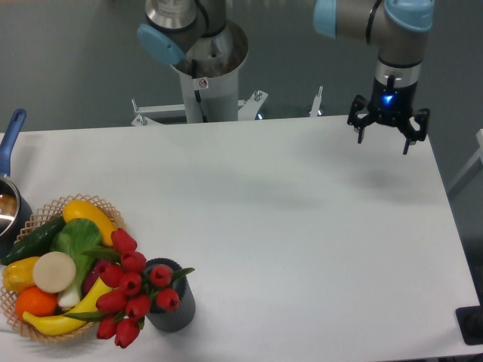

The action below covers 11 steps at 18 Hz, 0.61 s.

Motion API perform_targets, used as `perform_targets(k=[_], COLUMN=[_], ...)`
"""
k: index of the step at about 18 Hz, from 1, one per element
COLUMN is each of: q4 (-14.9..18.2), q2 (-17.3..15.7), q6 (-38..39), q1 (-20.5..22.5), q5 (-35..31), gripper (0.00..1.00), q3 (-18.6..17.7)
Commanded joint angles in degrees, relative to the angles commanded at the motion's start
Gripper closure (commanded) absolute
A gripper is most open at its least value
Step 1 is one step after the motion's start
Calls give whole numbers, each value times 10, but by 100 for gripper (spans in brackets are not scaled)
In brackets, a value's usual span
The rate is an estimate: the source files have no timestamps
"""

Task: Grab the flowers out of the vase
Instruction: 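Move the open gripper from its start pose toward the tulip vase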

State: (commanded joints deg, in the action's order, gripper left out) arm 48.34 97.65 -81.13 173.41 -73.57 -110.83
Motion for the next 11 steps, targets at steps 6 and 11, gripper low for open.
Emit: perform_targets(k=[6,11], q4=[0,0], q2=[-8,-10], q6=[33,76], q1=[-1,-1], q5=[96,198], gripper=[0,0], q3=[-8,-11])
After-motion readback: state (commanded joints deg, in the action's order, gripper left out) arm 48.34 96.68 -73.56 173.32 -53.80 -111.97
